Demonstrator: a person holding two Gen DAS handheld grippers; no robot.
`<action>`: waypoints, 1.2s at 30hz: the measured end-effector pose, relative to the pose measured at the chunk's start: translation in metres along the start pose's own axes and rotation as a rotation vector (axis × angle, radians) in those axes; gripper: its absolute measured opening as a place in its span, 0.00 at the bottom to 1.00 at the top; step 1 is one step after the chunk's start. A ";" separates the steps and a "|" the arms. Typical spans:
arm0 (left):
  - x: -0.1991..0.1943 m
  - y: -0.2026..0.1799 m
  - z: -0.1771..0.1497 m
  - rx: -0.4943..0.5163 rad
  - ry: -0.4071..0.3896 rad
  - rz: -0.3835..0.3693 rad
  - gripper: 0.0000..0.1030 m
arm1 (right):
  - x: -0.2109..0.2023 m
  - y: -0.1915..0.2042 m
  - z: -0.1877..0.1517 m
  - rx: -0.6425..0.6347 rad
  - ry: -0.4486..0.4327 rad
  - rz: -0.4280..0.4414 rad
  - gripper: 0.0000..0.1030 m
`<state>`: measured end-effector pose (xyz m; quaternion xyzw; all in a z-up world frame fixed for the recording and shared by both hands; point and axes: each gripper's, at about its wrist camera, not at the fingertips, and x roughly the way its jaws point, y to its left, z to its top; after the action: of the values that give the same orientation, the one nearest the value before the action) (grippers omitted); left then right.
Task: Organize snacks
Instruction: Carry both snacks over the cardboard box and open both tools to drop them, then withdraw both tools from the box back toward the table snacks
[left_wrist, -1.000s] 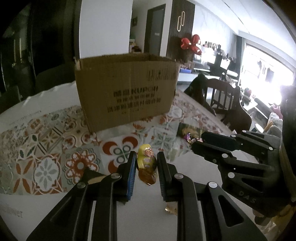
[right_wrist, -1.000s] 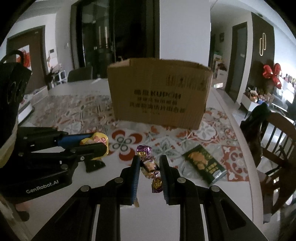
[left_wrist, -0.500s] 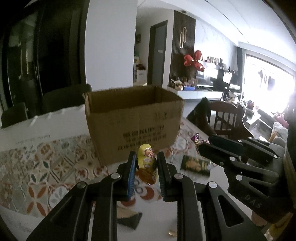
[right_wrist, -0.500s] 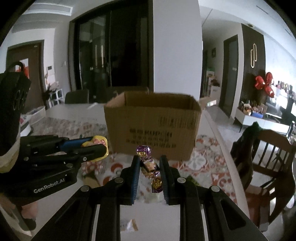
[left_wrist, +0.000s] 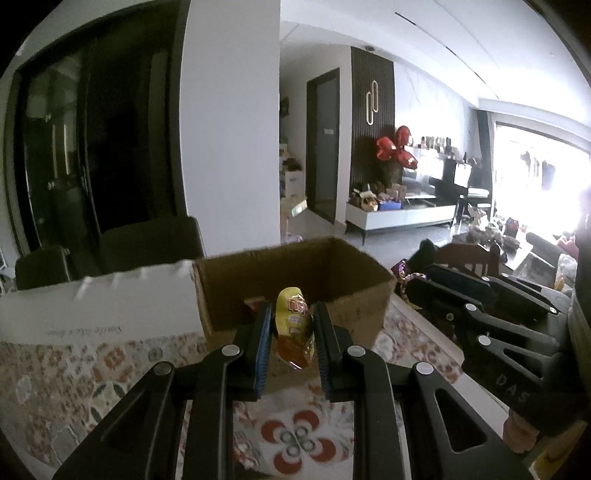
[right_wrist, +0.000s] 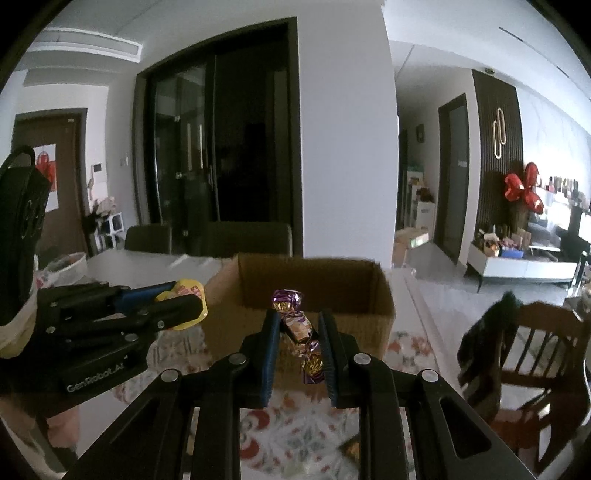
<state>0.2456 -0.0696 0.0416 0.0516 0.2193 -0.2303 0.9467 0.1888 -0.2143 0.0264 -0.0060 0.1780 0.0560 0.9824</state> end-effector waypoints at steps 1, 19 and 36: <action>0.001 0.002 0.002 0.001 -0.004 0.002 0.22 | 0.002 -0.001 0.004 -0.002 -0.006 0.000 0.22; 0.073 0.022 0.047 -0.029 0.061 -0.003 0.22 | 0.072 -0.030 0.042 0.025 0.042 0.020 0.22; 0.130 0.036 0.034 -0.055 0.200 0.040 0.51 | 0.138 -0.056 0.035 0.079 0.184 -0.019 0.44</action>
<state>0.3791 -0.0980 0.0156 0.0527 0.3177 -0.1990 0.9256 0.3359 -0.2536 0.0098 0.0258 0.2693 0.0387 0.9619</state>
